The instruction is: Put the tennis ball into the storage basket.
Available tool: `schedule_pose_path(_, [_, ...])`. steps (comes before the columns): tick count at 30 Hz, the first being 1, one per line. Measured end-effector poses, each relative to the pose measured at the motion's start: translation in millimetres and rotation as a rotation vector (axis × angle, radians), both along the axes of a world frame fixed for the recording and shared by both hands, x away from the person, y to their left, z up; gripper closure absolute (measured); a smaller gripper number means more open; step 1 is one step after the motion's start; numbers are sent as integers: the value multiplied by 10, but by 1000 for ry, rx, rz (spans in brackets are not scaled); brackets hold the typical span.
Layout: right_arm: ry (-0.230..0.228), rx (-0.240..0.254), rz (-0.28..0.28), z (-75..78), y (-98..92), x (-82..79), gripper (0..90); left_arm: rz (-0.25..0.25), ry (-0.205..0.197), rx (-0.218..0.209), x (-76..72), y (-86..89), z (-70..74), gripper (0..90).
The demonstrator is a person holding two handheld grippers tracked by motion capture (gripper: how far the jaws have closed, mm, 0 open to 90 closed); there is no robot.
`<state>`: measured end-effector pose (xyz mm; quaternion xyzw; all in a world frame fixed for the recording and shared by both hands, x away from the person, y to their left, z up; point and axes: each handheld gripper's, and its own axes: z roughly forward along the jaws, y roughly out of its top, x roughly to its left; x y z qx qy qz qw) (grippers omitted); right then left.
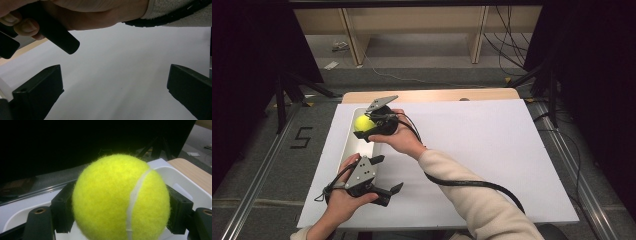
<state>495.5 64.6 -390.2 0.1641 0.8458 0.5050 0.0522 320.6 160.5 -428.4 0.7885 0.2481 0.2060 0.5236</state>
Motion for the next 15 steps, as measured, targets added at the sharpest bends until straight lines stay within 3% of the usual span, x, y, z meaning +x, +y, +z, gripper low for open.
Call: schedule_pose_path(15, [10,-16,5,-41,51,34,263,0,1,-2,-1,-2,-2,0])
